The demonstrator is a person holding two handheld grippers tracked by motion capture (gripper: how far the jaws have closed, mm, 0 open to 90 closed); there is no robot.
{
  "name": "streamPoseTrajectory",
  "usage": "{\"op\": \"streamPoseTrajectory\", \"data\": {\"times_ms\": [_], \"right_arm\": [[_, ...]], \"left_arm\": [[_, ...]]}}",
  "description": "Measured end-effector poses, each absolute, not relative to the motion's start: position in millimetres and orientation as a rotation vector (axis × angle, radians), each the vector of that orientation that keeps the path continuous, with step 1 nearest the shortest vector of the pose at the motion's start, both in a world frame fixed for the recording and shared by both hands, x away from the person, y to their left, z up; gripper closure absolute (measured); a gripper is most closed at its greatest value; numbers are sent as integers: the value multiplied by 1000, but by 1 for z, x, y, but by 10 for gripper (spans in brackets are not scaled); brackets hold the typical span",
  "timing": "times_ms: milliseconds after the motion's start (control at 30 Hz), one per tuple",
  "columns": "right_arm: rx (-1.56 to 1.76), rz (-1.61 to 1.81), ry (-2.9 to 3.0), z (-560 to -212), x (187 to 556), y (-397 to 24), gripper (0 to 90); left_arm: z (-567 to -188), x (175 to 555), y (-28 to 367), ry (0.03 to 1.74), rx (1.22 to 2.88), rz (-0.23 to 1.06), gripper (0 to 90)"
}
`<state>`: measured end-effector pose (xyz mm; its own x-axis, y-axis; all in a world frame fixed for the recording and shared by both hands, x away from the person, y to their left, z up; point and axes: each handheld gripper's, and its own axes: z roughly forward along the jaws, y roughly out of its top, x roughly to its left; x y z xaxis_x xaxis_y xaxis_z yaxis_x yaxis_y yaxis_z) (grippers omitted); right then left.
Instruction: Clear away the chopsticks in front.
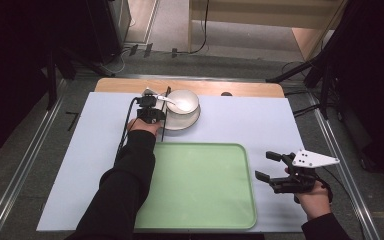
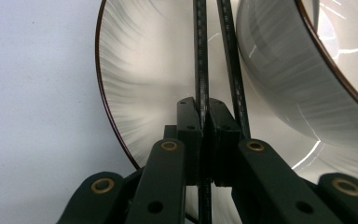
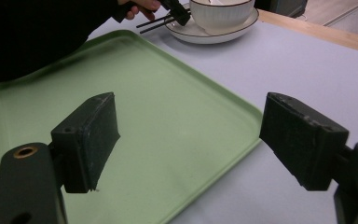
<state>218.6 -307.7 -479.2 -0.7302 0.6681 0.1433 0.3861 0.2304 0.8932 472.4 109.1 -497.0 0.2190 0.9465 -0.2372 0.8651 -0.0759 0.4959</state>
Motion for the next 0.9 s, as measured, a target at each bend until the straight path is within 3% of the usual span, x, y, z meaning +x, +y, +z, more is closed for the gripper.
{"op": "streamPoseTrajectory", "data": {"times_ms": [633, 900], "right_arm": [[992, 1500, 2236, -480, 219, -308, 201], [998, 1489, 2231, -480, 218, -308, 202]], "left_arm": [[-446, 459, 164, 1660, 1900, 182, 862], [-430, 443, 184, 1642, 1917, 115, 862]]}}
